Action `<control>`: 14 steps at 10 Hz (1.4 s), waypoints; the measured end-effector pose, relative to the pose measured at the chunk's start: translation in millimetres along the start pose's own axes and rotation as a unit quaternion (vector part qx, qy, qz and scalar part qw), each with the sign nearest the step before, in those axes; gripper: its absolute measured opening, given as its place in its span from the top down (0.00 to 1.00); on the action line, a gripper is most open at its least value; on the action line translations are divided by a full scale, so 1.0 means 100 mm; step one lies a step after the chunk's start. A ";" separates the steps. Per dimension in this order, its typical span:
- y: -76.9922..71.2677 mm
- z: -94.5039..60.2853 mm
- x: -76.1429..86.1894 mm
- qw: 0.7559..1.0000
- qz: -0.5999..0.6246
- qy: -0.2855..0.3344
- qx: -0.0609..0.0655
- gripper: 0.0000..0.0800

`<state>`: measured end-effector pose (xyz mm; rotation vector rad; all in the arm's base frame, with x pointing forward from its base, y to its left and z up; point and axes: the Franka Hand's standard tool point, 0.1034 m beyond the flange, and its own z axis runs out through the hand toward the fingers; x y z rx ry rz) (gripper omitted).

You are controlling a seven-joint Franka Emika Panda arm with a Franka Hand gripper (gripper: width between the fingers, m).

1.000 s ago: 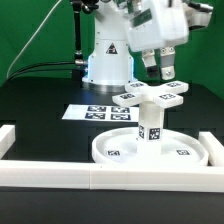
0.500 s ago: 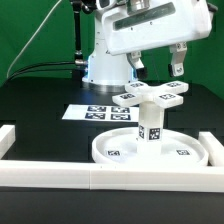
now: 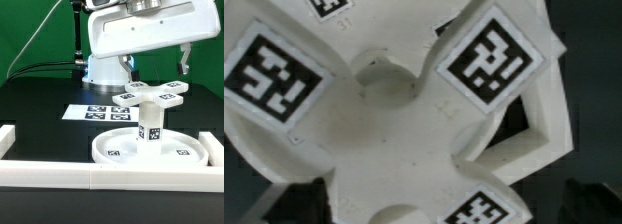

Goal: Assemble round table

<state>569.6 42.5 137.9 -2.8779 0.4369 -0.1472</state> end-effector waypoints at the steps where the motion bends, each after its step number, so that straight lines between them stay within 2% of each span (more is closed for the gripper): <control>1: -0.02 0.00 -0.01 0.997 -0.079 -0.001 -0.003 0.19; 6: 0.00 0.00 0.01 0.975 -0.221 -0.002 -0.008 0.19; 7: 0.00 0.00 0.01 0.953 -0.302 -0.005 -0.018 0.19; 8: -0.01 0.00 0.01 0.935 -0.355 -0.007 -0.021 0.19; 10: -0.02 -0.01 0.02 0.897 -0.441 -0.009 -0.023 0.19; 14: 0.04 -0.01 0.04 0.835 -0.549 -0.016 -0.031 0.19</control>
Offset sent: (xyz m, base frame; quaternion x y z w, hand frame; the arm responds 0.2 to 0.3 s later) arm 0.0000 0.0000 0.0000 0.0000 0.0000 -0.1938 0.9810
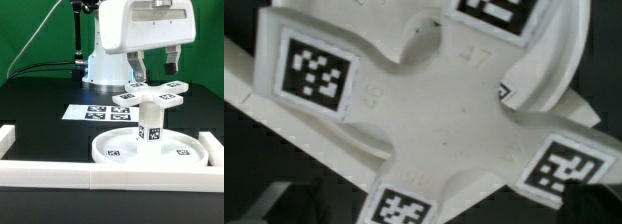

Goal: Assemble round table

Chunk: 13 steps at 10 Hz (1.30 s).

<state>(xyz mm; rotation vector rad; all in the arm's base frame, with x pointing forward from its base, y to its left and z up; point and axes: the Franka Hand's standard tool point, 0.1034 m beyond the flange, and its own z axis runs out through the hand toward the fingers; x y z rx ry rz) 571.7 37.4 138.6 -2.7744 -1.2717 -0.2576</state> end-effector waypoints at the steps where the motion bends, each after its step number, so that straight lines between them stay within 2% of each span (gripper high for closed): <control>1: 0.01 0.00 -0.01 1.000 -0.019 -0.001 -0.001 0.19; 2: 0.01 0.00 -0.02 0.998 -0.064 -0.004 -0.003 0.19; 6: -0.06 0.10 -0.05 0.983 -0.181 -0.017 0.002 0.19; 13: -0.06 0.23 -0.14 0.984 -0.174 -0.026 0.008 0.19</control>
Offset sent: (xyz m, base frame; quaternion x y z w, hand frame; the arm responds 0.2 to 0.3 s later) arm -0.0059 0.0202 -0.0100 0.0022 0.0129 -0.1562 0.9876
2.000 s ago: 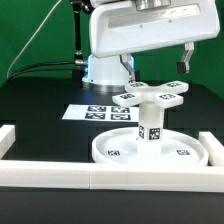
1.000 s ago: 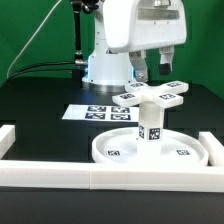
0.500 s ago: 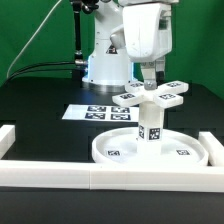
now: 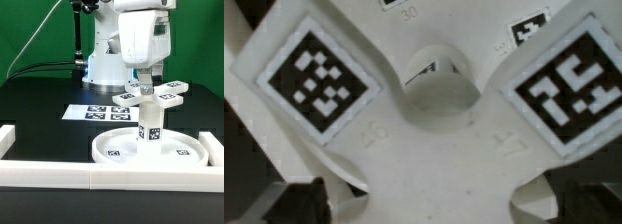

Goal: Assemble round table

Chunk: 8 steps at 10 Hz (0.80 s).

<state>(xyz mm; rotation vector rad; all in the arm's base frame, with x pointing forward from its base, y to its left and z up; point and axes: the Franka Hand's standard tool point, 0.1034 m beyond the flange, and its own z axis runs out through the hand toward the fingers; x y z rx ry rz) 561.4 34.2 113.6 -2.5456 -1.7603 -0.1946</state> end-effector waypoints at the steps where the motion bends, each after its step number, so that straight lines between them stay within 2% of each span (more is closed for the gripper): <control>1: -0.01 0.02 -0.01 1.000 0.003 -0.001 0.002 0.19; 5: -0.03 0.07 -0.02 1.000 0.015 -0.003 0.006 0.19; 6: -0.03 0.07 -0.02 1.000 0.017 -0.003 0.005 0.34; 7: -0.03 0.06 -0.02 1.000 0.020 -0.003 0.004 0.45; 8: -0.03 0.06 -0.02 1.000 0.030 -0.003 0.004 0.45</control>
Offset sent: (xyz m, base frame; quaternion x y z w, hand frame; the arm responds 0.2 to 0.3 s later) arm 0.0010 0.0050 -0.0056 -0.0004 0.0039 0.0122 0.9999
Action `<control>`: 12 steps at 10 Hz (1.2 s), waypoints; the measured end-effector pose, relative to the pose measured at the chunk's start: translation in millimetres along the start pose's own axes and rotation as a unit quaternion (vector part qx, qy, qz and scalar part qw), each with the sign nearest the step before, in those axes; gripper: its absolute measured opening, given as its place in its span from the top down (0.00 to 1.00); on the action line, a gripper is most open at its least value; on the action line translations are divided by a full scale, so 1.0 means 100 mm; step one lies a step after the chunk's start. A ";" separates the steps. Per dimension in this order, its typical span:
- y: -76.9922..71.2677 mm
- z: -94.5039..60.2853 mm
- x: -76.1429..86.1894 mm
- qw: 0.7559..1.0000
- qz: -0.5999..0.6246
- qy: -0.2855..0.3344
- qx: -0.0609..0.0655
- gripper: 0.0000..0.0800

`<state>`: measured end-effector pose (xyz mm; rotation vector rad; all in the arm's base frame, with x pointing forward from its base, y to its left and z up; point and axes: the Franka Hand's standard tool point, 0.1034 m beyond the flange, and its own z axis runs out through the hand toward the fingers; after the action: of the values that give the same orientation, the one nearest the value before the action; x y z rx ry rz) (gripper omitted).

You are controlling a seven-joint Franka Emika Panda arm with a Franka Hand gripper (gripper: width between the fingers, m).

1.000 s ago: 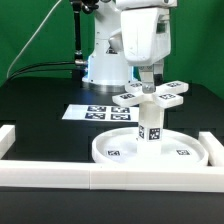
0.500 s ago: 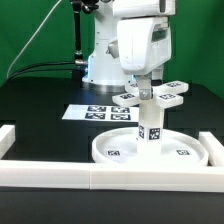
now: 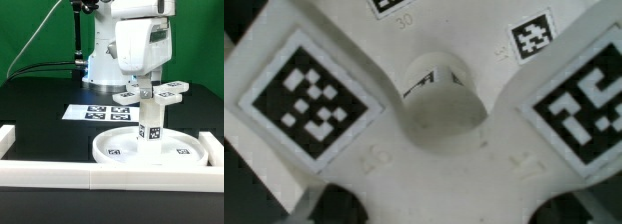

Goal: Assemble round table

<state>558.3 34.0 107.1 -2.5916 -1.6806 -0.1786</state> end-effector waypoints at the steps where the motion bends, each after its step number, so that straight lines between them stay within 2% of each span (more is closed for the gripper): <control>1: 0.00 0.00 0.00 1.000 0.012 0.000 0.000 0.45; 3: 0.00 0.00 0.00 0.999 0.032 0.000 0.000 0.45; 6: 0.00 0.00 -0.01 0.987 0.161 0.000 0.000 0.45; 7: 0.00 0.00 -0.03 0.974 0.226 0.005 0.001 0.45; 8: -0.01 0.00 -0.04 0.955 0.297 0.010 0.003 0.45; 10: 0.02 0.01 -0.02 0.905 0.424 0.026 -0.007 0.45; 12: 0.01 0.01 0.01 0.831 0.555 0.034 -0.017 0.45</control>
Offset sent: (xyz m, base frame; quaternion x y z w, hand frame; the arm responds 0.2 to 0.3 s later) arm 0.0000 0.0000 0.0000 0.0000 0.0000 0.1938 0.9810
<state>560.2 34.6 106.1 -3.0204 0.0481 -0.2199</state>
